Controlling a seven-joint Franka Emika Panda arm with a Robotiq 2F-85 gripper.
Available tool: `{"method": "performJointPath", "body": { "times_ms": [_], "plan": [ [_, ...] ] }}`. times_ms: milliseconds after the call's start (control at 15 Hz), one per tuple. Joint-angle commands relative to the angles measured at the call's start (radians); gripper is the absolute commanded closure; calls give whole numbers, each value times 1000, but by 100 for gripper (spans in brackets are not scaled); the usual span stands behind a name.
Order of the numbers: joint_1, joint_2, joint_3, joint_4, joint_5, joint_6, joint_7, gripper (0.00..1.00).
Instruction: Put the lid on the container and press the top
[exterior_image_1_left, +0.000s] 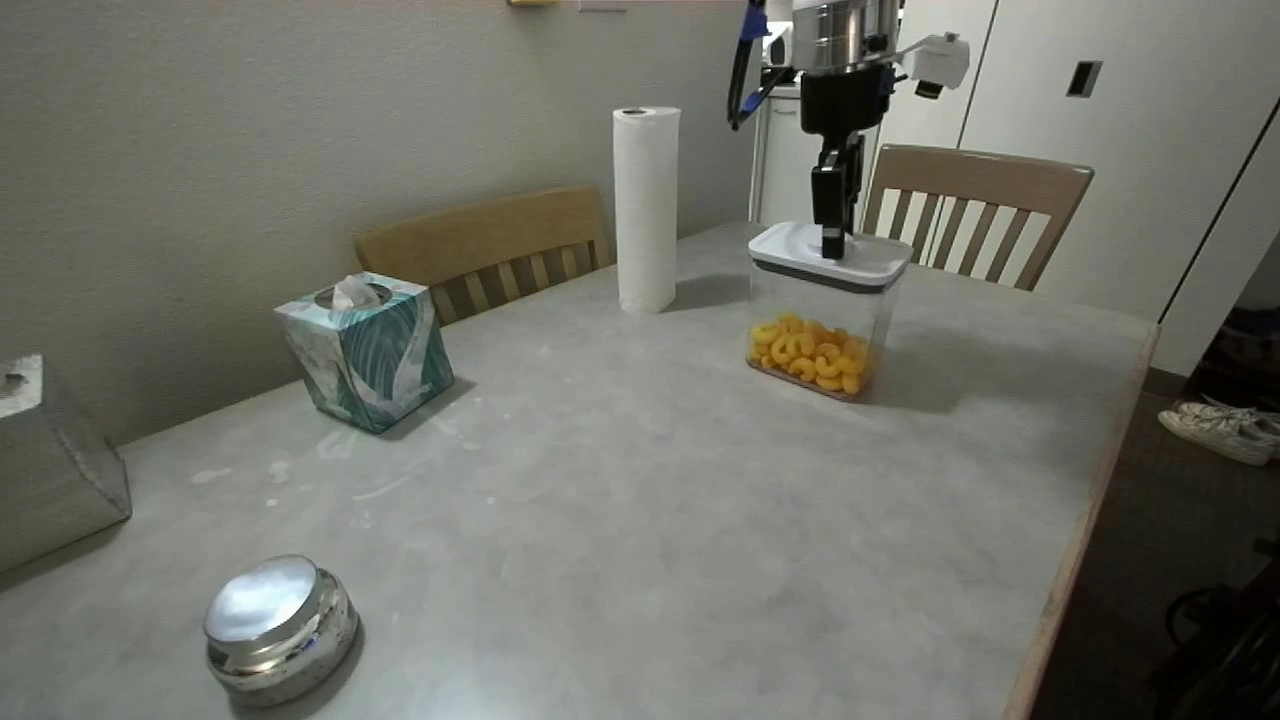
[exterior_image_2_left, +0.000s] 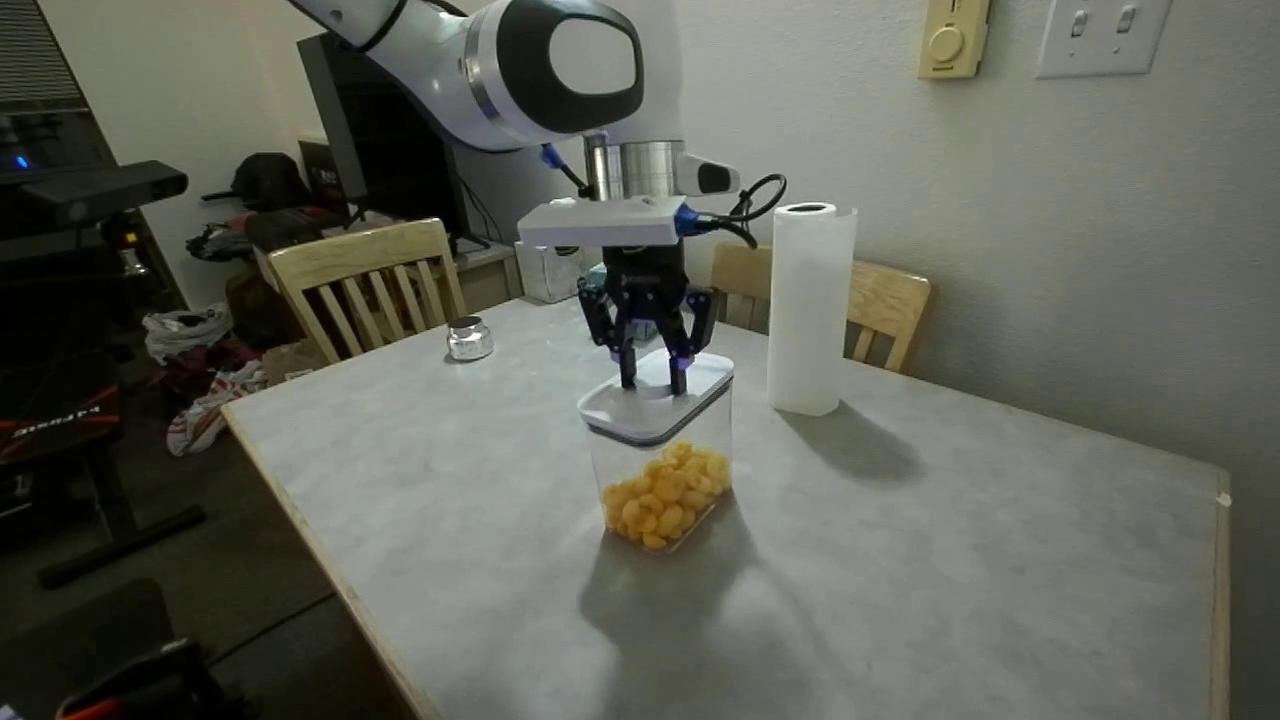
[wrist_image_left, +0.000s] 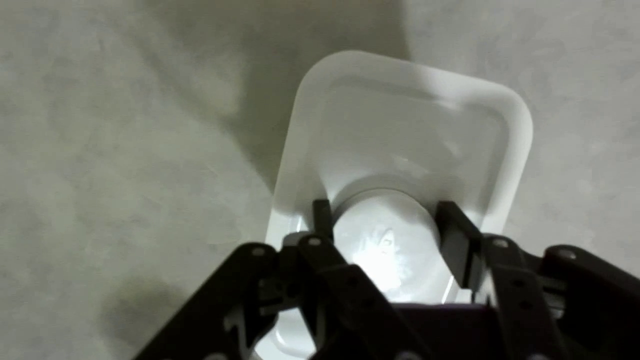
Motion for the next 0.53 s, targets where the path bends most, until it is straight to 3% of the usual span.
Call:
{"method": "performJointPath", "body": {
  "times_ms": [0,67,133,267,400,467],
  "plan": [
    [-14,-11,11,-26,5,-20,-16,71],
    [-12,-9,10,-23,2,-20,-12,71],
    [-9,-8,8,-19,-1,-26,-3,21],
    [-3,-14,6,-15,-9,-42,13,16],
    [7,-27,2,-13,-26,-75,34,0],
    [13,-34,0,-11,-36,-93,47,0]
  ]
}}
